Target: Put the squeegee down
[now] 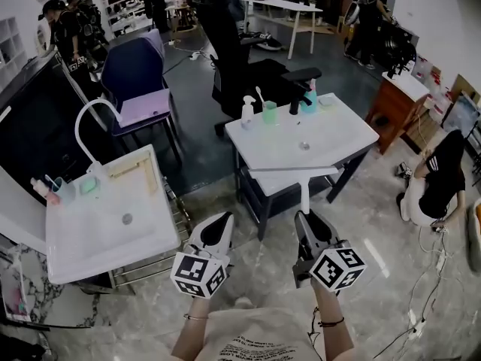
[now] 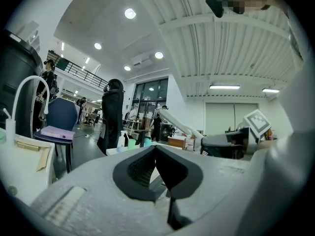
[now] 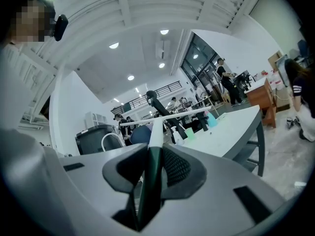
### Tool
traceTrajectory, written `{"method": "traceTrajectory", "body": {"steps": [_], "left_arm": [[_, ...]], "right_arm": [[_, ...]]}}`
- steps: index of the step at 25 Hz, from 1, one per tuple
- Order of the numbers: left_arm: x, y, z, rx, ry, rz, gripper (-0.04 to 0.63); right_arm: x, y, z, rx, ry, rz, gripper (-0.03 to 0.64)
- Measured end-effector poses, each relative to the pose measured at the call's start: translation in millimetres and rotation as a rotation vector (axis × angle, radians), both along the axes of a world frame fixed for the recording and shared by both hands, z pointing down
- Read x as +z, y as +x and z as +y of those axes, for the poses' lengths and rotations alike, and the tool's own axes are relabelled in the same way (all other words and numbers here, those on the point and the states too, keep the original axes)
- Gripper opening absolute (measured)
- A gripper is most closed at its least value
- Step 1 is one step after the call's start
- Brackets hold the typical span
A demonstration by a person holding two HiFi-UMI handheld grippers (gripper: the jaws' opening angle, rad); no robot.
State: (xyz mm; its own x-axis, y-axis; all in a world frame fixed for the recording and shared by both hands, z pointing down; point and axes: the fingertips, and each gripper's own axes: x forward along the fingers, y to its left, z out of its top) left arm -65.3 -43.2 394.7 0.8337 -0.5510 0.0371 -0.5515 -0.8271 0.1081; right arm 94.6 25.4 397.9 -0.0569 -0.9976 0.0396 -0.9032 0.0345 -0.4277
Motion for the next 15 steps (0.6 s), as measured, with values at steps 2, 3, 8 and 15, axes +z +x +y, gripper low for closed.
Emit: {"method": "traceTrajectory", "body": {"steps": [2, 3, 8, 15], "left_arm": [[1.9, -1.1, -4.3, -0.005, -0.004, -0.002, 0.021], [2.7, -1.4, -6.0, -0.007, -0.006, -0.003, 0.021], [4.4, 2.0, -14.4, -0.013, -0.011, -0.002, 0.021], [14.5, 15.8, -40.5, -0.035, -0.028, -0.007, 0.021]], "right_arm": [[2.3, -1.2, -4.9, -0.008, -0.005, -0.01, 0.097], [3.6, -1.7, -6.7, -0.012, -0.01, -0.011, 0.097], [5.0, 0.5, -15.5, -0.013, -0.012, -0.006, 0.097], [11.4, 16.2, -42.5, -0.016, -0.011, -0.01, 0.097]]}}
